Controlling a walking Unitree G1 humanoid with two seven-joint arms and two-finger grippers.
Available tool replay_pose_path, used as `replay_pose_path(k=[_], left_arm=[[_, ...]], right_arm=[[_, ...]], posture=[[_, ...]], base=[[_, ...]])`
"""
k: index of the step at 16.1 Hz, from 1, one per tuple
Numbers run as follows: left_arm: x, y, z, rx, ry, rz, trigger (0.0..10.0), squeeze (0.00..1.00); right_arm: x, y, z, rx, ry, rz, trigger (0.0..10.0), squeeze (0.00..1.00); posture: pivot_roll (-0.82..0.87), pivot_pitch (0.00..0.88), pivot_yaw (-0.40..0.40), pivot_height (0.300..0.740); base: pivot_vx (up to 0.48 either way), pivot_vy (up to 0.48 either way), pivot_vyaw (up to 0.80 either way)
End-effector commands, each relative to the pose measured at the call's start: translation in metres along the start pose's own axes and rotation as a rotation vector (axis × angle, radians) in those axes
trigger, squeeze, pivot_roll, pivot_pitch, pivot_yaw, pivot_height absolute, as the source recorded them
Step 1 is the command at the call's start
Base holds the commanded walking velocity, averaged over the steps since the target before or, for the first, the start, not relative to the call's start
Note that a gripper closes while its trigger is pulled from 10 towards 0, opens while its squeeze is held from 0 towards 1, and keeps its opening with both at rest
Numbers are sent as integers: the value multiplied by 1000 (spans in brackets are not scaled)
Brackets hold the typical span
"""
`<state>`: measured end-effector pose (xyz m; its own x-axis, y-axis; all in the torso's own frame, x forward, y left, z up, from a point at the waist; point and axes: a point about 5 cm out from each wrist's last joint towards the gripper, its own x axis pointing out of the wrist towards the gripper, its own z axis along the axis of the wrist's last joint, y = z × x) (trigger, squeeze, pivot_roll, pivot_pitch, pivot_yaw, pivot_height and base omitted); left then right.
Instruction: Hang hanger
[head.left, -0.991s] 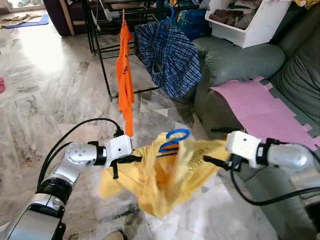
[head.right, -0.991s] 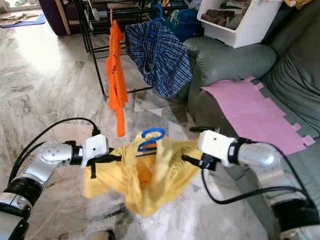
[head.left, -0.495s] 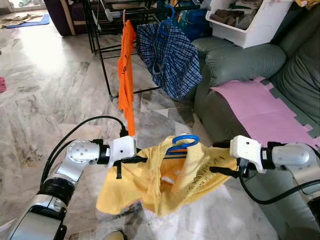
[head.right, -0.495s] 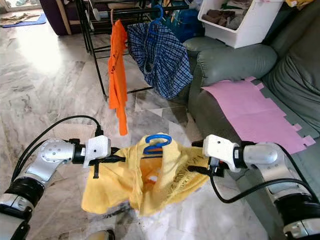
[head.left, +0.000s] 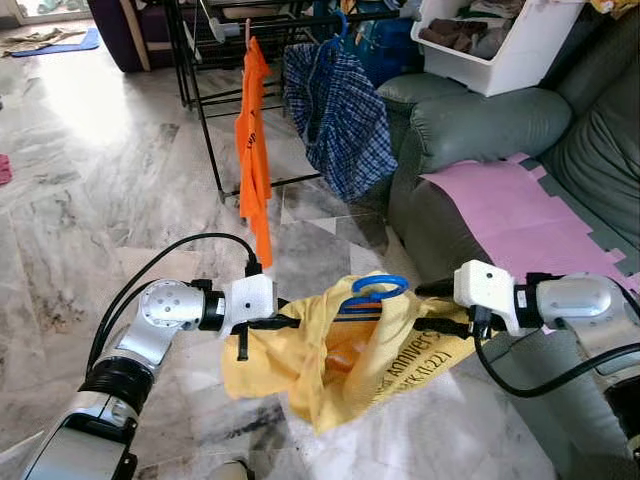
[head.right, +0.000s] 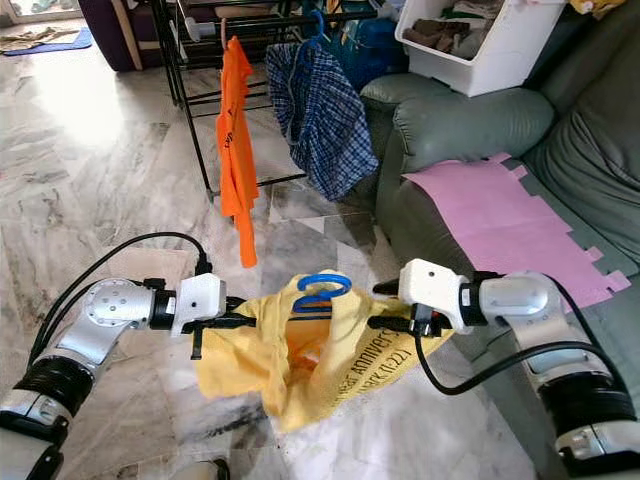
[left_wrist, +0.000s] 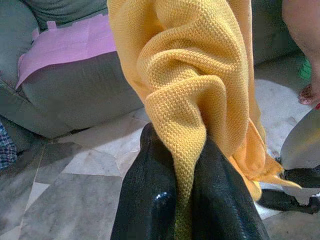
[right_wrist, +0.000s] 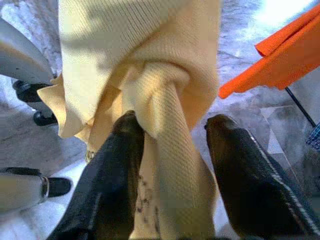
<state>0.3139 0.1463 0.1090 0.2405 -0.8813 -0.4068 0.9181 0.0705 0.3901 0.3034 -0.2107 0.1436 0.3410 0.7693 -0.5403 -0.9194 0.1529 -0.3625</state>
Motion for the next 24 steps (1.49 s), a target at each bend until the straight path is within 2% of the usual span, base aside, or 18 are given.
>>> replay_pose_path(k=[1, 17, 18, 19, 21, 23, 24], left_arm=[[4, 0, 6, 18, -35, 1, 0, 0], [6, -3, -3, -9, -16, 41, 0, 0], [6, -2, -6, -41, -2, 80, 4235, 0], [6, -1, -7, -58, -3, 106, 10000, 1000], [6, -2, -7, -59, -15, 128, 10000, 1000], [-2, 1, -6, -60, -66, 240, 10000, 1000], [-6, 4, -7, -58, -67, 299, 10000, 1000]], right_arm=[[1, 3, 0, 10, -12, 29, 0, 0], [8, 12, -1, 43, -37, 36, 0, 0], [10, 13, -1, 41, -35, 28, 0, 0], [10, 12, -3, 30, -15, 12, 0, 0], [10, 10, -8, 13, 33, -22, 0, 0], [15, 4, -17, 46, 92, -161, 0, 0], [17, 4, -19, 67, 102, -185, 0, 0]], posture=[[-19, 107, -79, 740], [-22, 100, -78, 740], [-22, 98, -78, 740], [-20, 96, -79, 740], [-15, 92, -81, 740], [2, 89, -77, 740], [4, 88, -77, 740]], base=[[0, 0, 0], [0, 0, 0], [0, 0, 0], [0, 0, 0], [0, 0, 0], [0, 0, 0], [0, 0, 0]])
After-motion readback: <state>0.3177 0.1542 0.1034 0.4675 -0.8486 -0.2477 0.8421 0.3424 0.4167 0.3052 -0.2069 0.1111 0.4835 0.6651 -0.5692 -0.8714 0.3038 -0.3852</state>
